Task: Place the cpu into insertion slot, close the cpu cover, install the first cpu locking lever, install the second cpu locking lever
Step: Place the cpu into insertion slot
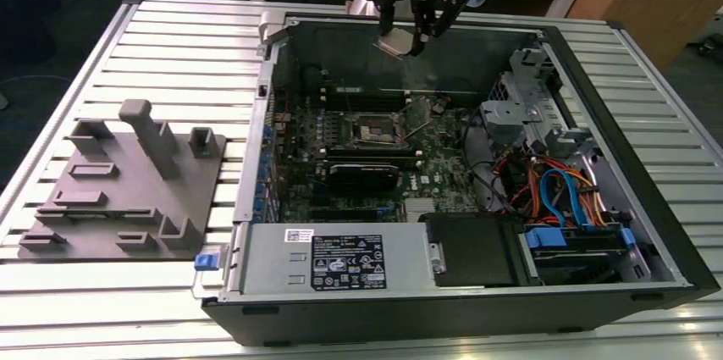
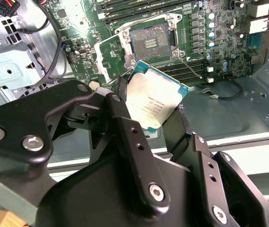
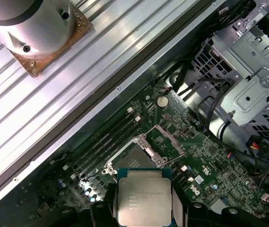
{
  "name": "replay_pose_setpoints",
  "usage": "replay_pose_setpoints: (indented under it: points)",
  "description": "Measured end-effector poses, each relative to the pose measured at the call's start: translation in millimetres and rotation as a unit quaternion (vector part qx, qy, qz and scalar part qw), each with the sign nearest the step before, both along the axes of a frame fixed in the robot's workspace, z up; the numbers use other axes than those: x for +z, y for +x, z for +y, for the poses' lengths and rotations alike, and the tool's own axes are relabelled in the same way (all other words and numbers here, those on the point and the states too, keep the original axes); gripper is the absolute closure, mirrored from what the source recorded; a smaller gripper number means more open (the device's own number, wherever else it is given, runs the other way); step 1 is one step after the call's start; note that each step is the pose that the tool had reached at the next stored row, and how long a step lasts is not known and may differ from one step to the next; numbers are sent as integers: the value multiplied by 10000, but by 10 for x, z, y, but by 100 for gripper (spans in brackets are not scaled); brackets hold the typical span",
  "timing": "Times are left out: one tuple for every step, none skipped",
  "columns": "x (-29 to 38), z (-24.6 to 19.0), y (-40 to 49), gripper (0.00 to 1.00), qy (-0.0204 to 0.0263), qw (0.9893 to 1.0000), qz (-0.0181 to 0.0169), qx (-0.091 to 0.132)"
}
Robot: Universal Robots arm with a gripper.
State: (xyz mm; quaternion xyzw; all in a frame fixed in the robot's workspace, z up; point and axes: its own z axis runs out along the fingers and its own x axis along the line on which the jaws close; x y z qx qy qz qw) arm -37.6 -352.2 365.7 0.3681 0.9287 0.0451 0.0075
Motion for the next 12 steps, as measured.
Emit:
replay_pose_setpoints:
  points:
    - [0, 0, 0, 46, 0, 10000, 0, -11]
    - [0, 0, 0, 46, 0, 10000, 0, -27]
    - [0, 0, 0, 46, 0, 10000, 0, -45]
    - [0, 0, 0, 46, 0, 10000, 0, -64]
    - [0, 0, 0, 46, 0, 10000, 0, -85]
    - [0, 0, 0, 46, 0, 9999, 0, -105]
    - [0, 0, 0, 46, 0, 9999, 0, -123]
    - [0, 0, 0, 46, 0, 9999, 0, -140]
    - [0, 0, 0, 46, 0, 9999, 0, -155]
    - [0, 0, 0, 46, 0, 9999, 0, -169]
    - [-1, 0, 0, 46, 1, 9998, 0, -185]
    - [0, 0, 0, 46, 0, 9998, 0, -200]
